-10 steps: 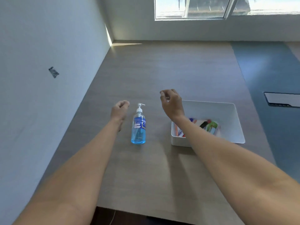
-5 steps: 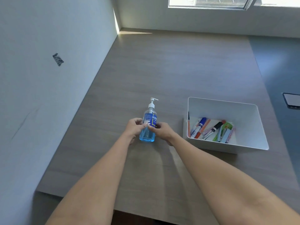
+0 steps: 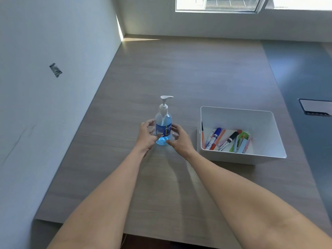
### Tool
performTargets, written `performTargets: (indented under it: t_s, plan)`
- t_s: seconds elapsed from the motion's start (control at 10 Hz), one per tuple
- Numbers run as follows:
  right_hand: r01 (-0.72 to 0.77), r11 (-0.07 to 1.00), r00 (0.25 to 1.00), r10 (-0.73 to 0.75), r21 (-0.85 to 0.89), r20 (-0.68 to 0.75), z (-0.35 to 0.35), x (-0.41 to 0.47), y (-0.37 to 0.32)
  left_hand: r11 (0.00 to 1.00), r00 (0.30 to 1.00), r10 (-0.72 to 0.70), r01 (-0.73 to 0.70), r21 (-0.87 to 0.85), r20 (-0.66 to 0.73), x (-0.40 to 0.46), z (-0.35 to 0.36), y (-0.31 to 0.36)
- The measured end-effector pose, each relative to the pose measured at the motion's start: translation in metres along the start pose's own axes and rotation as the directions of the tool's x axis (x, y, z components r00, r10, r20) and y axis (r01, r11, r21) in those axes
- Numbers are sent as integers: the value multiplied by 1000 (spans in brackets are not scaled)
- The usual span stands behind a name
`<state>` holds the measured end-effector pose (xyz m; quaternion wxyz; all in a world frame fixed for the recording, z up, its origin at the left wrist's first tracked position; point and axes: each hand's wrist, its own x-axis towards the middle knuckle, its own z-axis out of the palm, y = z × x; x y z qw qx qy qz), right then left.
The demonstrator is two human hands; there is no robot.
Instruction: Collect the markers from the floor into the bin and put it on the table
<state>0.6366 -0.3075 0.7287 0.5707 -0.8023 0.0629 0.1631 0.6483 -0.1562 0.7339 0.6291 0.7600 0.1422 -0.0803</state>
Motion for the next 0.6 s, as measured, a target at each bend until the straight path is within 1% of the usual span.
performTargets:
  t_s: [0.1,0.2,0.3,0.4,0.5,0.6]
  plan:
    - [-3,1000,1000,3,17,6,-1,-14,11,1000,1000,-1,0,13,21,-9,4,-6]
    - [9,1000,999,-9,-15,32,-1,-19,10,1000,1000,-11,11,-9,-3,-16,6,-9]
    - [11,997,999,-8,-76,45,-1,-26,9,998,999,-21,23,63,-29,-27,9,-10]
    - [-11,988,999,18,-157,46,-10,-44,12,981,990,-95,110,158,-101,-41,12,-8]
    - [19,966,999,-8,-257,45,-22,-70,21,953,976,-128,169,251,-174,-61,21,-11]
    - [40,962,999,-37,-272,15,-32,-96,36,921,987,-44,99,377,-152,-86,41,-15]
